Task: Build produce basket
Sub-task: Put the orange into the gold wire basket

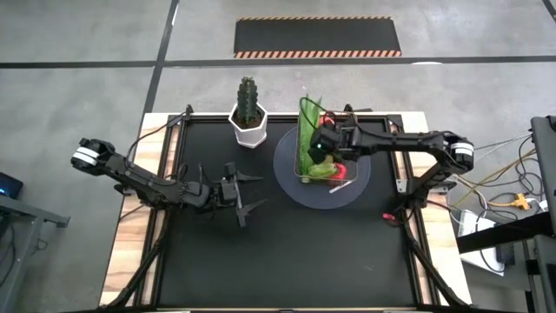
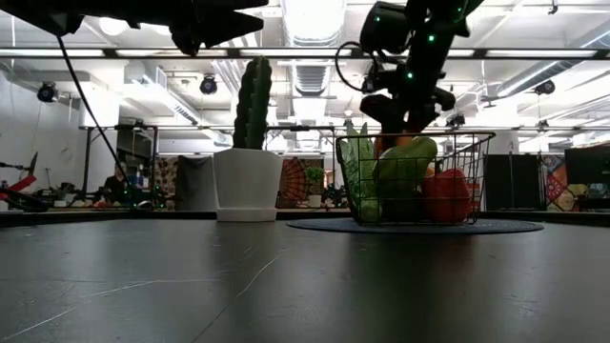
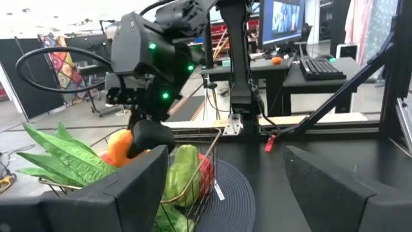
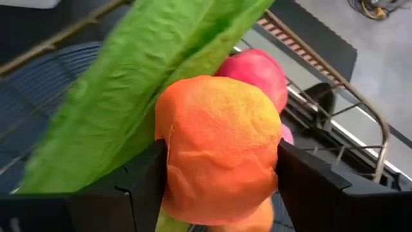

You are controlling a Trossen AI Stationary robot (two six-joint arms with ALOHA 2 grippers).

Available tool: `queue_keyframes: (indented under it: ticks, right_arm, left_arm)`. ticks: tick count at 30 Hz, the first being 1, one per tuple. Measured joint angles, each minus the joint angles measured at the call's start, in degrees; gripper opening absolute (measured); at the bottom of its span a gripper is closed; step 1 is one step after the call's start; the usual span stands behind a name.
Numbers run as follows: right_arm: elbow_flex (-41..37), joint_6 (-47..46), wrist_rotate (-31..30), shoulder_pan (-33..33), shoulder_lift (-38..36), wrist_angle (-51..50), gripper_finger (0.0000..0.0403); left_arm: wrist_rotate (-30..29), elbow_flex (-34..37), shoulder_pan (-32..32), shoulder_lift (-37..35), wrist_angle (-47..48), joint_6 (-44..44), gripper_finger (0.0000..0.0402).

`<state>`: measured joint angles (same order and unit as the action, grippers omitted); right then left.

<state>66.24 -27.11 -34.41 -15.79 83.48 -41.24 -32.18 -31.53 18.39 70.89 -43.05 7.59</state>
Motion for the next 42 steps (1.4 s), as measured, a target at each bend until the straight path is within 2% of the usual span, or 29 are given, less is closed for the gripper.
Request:
queue_keyframes:
  ticks: [4,16,25,30,36,38,42]
  right_arm:
    - [0.00,0.76,-0.07,-1.81,0.00,-0.39,0.0253]
    - [0.00,1.73,0.41,-1.00,-0.71,-0.49,0.0339]
    - [0.00,8.07,0.37,3.34,-7.32,4.26,0.0345]
    - [0.00,10.44,0.38,6.09,-11.29,5.63,0.0319]
    - [-1.43,9.86,-0.49,6.53,-13.51,4.72,0.0245]
    - [-2.92,9.74,-3.30,6.38,-13.49,5.28,0.0212]
    - [-5.59,9.75,-12.60,4.34,-12.47,7.18,0.0138]
  left_arm:
    - [0.01,0.00,0.00,0.00,-0.03,-1.24,0.0290]
    - [0.00,0.00,0.00,0.26,-0.02,-4.10,0.0290]
    - [0.00,0.00,-0.02,0.26,-0.03,-3.96,0.0290]
    - [0.00,0.00,-0.02,0.26,-0.04,-4.20,0.0290]
    - [0.00,0.00,-0.02,0.26,-0.04,-4.30,0.0290]
    - [0.00,0.00,-0.02,0.26,-0.09,-4.32,0.0290]
    - [0.00,0.00,-0.02,0.26,-0.13,-4.35,0.0290]
